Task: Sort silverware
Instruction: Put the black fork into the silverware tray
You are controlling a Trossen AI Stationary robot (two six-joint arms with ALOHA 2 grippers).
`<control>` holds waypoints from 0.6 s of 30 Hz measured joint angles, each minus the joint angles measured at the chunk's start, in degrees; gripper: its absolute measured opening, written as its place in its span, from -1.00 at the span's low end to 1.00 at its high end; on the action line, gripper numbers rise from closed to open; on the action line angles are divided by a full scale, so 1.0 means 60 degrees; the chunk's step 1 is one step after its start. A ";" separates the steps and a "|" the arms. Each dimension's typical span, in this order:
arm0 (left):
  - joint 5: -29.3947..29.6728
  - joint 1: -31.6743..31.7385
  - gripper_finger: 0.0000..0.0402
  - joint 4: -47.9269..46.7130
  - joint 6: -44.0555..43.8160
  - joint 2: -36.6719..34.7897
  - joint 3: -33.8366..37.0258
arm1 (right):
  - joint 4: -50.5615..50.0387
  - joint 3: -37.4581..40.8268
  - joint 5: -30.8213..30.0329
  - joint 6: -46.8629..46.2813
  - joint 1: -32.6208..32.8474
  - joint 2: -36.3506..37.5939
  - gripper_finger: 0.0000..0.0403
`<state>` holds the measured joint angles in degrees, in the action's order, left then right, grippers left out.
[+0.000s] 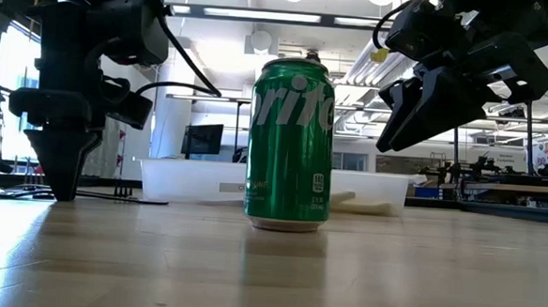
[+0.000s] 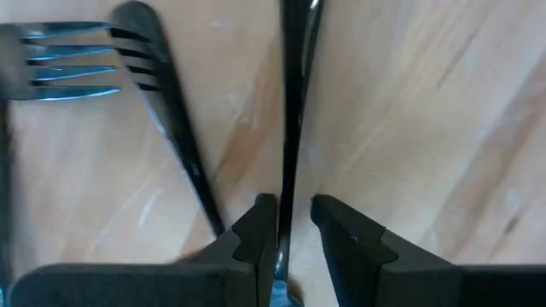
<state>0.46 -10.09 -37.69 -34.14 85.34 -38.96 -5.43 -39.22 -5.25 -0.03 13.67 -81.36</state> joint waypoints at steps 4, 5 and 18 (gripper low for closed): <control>-0.0319 -0.0007 -0.64 0.0209 0.0227 0.0001 0.0004 | 0.0004 0.0000 0.0013 0.0000 0.0000 0.0000 -0.49; -0.0376 -0.0011 -0.64 0.0259 0.0234 0.0007 0.0004 | 0.0000 0.0000 0.0032 0.0000 0.0000 -0.0003 -0.49; -0.0457 -0.0016 -0.64 0.0240 -0.0044 -0.0005 -0.0048 | -0.0029 0.0000 0.0032 0.0000 0.0000 0.0000 -0.49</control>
<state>-2.28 -10.18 -36.25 -34.40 85.31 -39.25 -5.61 -39.22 -5.06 -0.03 13.67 -81.36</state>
